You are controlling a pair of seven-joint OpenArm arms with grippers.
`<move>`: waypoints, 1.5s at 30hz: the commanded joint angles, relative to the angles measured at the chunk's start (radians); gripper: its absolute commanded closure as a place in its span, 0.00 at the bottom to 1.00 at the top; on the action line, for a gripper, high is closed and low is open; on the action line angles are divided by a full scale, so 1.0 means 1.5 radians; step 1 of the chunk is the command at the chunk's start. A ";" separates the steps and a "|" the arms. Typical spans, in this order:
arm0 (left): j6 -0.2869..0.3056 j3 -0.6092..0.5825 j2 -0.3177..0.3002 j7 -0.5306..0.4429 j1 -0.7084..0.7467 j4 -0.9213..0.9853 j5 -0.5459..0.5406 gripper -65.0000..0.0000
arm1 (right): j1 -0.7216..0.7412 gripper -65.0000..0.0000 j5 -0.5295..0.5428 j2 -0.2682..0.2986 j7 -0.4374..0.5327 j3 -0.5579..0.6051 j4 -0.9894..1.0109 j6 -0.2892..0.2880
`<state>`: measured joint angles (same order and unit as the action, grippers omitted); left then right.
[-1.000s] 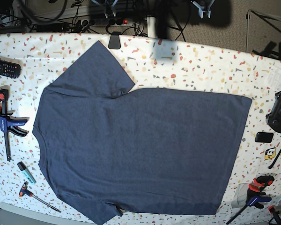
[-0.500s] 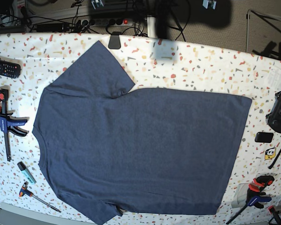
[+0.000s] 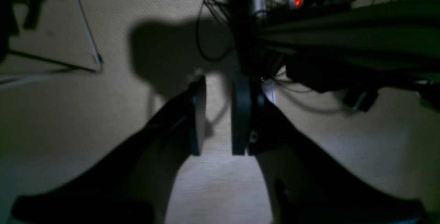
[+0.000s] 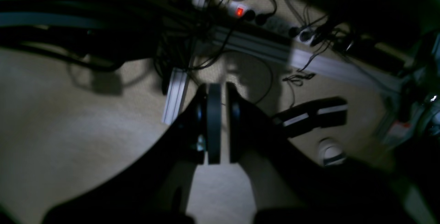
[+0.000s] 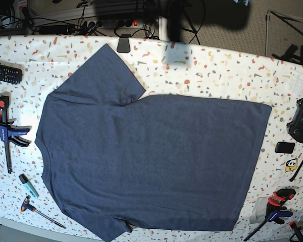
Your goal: Fold the T-shirt properly
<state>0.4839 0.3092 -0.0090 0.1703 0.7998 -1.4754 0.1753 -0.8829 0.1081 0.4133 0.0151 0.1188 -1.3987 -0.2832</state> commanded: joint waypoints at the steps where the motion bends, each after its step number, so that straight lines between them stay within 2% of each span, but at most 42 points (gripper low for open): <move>1: 0.005 0.002 -0.006 -0.003 0.017 -0.041 -0.005 0.80 | -0.027 0.94 0.005 0.014 0.009 -0.001 -0.036 -0.004; 7: 0.005 0.002 -0.007 0.063 0.049 -0.233 0.018 0.80 | -0.128 0.94 -0.016 0.083 -0.005 -0.013 -0.230 -0.003; 9: 0.005 0.002 -0.007 0.086 0.048 -0.286 0.046 0.80 | -0.155 0.94 -0.043 0.095 -0.020 -0.024 -0.291 -0.002; 12: 0.005 0.002 -0.013 0.088 0.048 -0.360 0.088 0.80 | -0.179 0.94 -0.067 0.097 -0.048 -0.051 -0.375 0.001; 14: 0.005 0.001 -0.034 0.085 0.048 -0.402 0.095 0.80 | -0.186 0.94 -0.073 0.098 -0.066 -0.071 -0.425 0.002; 17: 0.005 0.001 -0.087 0.082 0.048 -0.446 0.095 0.80 | -0.186 0.94 -0.073 0.097 -0.093 -0.105 -0.487 0.002; 20: 0.005 0.001 -0.147 0.059 0.042 -0.463 0.096 0.73 | -0.185 0.94 -0.073 0.097 -0.108 -0.143 -0.535 0.003; 23: 0.005 -0.007 -0.203 0.045 0.016 -0.460 0.108 0.66 | -0.185 0.94 -0.073 0.097 -0.122 -0.171 -0.565 0.024; 28: 0.005 -0.064 -0.274 0.043 -0.066 -0.427 0.174 0.66 | -0.185 0.94 -0.083 0.097 -0.126 -0.184 -0.571 0.030; 30: 0.005 -0.104 -0.292 0.043 -0.105 -0.396 0.211 0.66 | -0.185 0.84 -0.116 0.097 -0.126 -0.184 -0.571 0.030; 32: 0.003 -0.142 -0.297 0.043 -0.144 -0.355 0.252 0.66 | -0.184 0.70 -0.149 0.097 -0.125 -0.184 -0.571 0.031; 34: -0.006 -0.175 -0.297 0.043 -0.188 -0.310 0.276 0.66 | -0.174 0.61 -0.165 0.097 -0.125 -0.184 -0.571 0.033; 38: -0.023 -0.224 -0.297 0.046 -0.280 -0.218 0.322 0.66 | -0.142 0.60 -0.180 0.097 -0.126 -0.184 -0.571 0.033; 45: -0.023 -0.264 -0.307 0.052 -0.410 -0.060 0.327 0.66 | -0.089 0.60 -0.179 0.098 -0.126 -0.184 -0.571 0.033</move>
<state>0.4515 -0.0940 -0.4515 0.2378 0.1898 -1.5558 0.6579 -1.0054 -0.1585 0.5522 -0.1894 -0.1509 -2.2379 -0.2466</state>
